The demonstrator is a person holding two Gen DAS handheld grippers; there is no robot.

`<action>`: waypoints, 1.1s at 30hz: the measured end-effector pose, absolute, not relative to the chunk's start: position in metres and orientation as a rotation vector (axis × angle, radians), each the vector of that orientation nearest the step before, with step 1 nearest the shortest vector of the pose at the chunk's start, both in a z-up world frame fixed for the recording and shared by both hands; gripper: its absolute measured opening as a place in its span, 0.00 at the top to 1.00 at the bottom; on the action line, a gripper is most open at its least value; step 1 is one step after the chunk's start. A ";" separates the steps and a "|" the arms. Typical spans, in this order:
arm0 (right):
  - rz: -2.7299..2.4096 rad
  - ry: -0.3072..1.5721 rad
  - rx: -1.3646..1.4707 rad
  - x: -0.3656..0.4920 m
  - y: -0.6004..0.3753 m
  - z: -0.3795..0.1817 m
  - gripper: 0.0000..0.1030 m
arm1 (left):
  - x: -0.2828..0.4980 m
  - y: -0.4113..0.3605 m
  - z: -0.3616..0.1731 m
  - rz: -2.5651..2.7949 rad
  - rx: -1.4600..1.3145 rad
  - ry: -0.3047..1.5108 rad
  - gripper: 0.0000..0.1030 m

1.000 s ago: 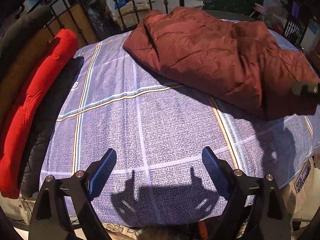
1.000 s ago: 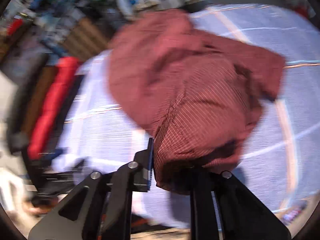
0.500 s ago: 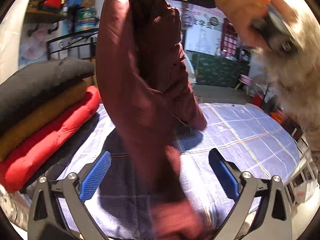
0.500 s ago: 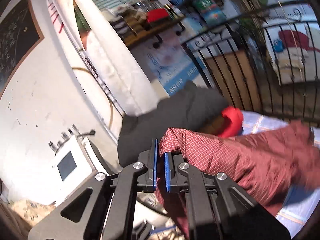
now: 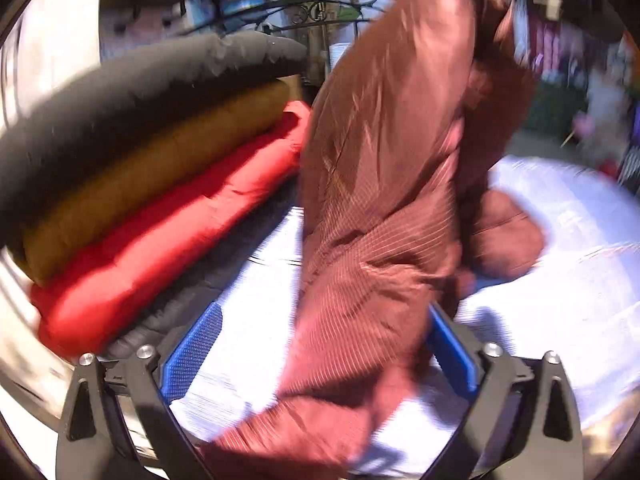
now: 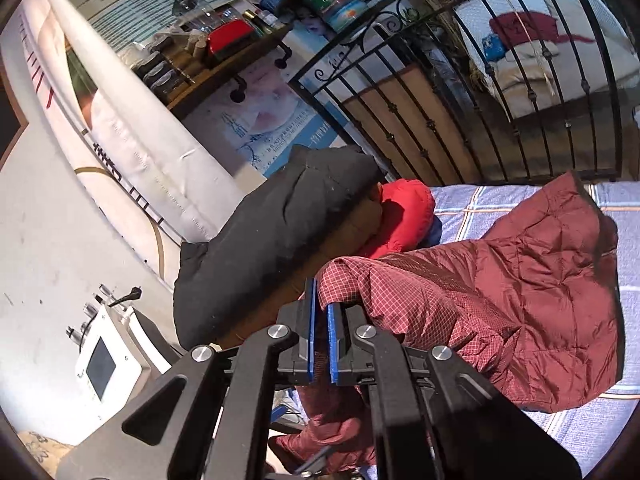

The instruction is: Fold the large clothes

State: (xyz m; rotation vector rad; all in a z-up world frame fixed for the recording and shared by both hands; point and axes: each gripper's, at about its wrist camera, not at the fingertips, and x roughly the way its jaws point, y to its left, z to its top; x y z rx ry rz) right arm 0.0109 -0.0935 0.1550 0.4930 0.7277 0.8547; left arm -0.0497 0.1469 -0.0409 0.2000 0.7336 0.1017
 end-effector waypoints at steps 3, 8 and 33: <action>0.829 0.681 0.489 -0.002 -0.105 0.160 0.94 | -0.030 0.154 -0.055 0.113 0.124 0.799 0.55; 0.773 0.627 0.492 -0.022 -0.125 0.162 0.94 | -0.012 0.155 -0.042 -0.039 -0.003 0.849 0.90; 0.507 -0.029 0.208 -0.191 -0.308 0.480 0.95 | -0.115 0.006 0.488 -0.340 0.112 0.013 0.93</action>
